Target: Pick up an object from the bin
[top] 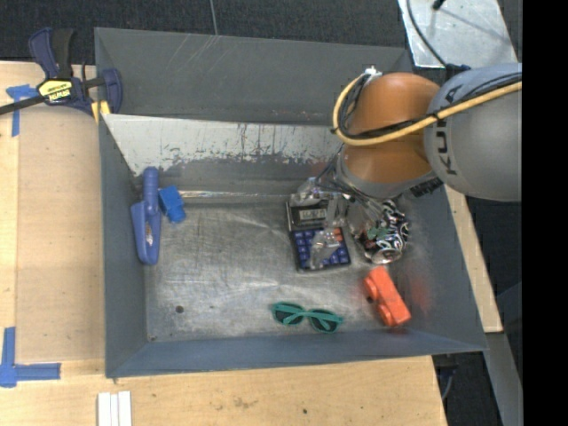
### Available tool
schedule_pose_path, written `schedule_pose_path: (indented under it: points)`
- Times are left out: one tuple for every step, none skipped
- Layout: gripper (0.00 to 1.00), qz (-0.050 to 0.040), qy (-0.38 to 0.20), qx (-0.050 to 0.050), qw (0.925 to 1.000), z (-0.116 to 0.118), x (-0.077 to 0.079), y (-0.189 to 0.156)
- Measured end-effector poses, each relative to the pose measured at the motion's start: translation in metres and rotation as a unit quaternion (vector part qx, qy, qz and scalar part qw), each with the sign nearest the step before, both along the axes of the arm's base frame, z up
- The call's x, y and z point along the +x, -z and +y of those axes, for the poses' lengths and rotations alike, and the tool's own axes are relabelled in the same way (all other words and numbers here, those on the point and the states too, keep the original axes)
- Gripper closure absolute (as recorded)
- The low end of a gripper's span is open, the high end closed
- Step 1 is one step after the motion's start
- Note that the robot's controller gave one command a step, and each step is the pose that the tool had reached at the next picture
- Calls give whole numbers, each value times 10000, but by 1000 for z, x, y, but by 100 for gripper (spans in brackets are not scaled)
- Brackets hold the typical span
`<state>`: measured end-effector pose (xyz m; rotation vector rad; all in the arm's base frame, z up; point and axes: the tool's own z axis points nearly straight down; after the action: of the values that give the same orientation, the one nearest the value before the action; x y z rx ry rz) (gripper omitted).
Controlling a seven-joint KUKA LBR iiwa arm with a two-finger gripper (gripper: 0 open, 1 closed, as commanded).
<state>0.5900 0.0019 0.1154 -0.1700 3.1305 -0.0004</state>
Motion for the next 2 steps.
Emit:
schedule_pose_path:
  points:
    - [0,17,-442,-3,9990,-28,2,-9]
    - [0,-5,-235,-3,9997,-37,5,-28]
